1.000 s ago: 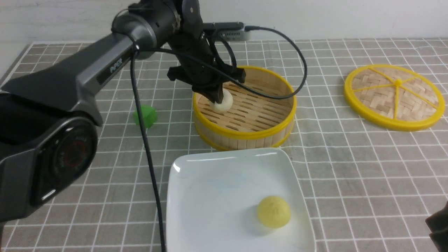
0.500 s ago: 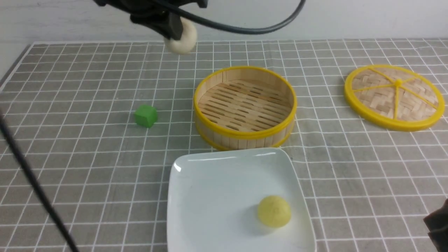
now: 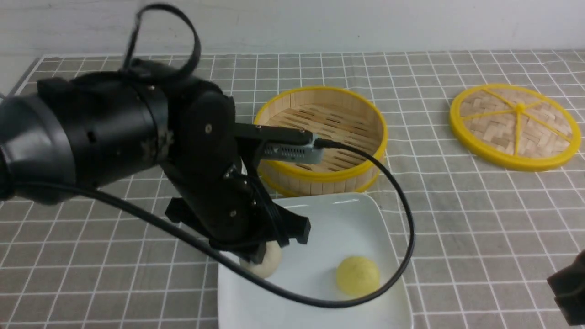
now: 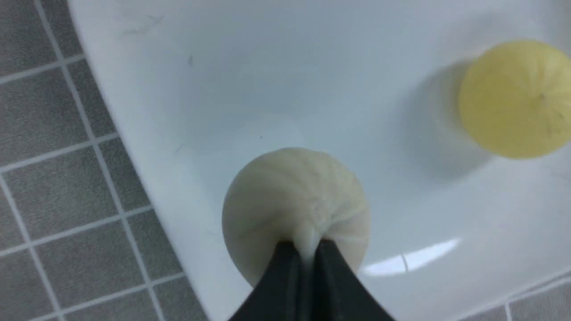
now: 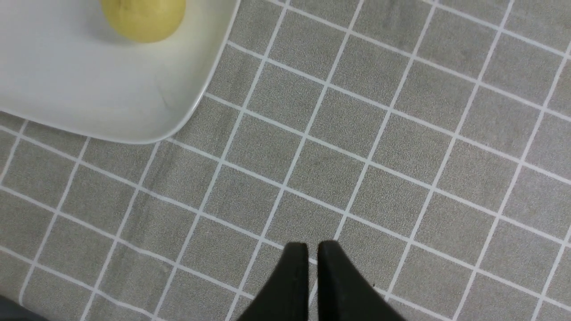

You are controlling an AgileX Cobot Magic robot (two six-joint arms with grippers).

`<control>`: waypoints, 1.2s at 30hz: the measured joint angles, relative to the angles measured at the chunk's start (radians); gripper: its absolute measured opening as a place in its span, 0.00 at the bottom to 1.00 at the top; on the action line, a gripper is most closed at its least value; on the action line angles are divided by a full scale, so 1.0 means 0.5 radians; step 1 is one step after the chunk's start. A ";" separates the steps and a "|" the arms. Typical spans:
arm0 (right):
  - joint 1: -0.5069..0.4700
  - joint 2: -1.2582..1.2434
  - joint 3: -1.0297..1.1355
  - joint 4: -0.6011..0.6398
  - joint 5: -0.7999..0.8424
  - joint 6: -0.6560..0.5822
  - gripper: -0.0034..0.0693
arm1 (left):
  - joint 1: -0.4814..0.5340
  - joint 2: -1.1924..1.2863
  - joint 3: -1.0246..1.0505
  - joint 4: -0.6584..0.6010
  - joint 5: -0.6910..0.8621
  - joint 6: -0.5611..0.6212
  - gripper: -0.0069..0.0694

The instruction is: Put the steamed buns into the plate on the grey tablecloth.

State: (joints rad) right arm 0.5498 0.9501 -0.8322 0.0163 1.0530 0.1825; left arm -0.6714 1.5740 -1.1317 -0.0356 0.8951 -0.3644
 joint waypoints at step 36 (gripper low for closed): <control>0.000 -0.985 0.100 -0.672 -0.030 0.387 0.15 | -0.004 -0.354 -0.174 0.371 0.030 -0.196 0.13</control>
State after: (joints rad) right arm 0.5498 0.4579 -0.7824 -0.3197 1.0381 0.3762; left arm -0.6733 1.3971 -1.2187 0.1498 0.9102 -0.4624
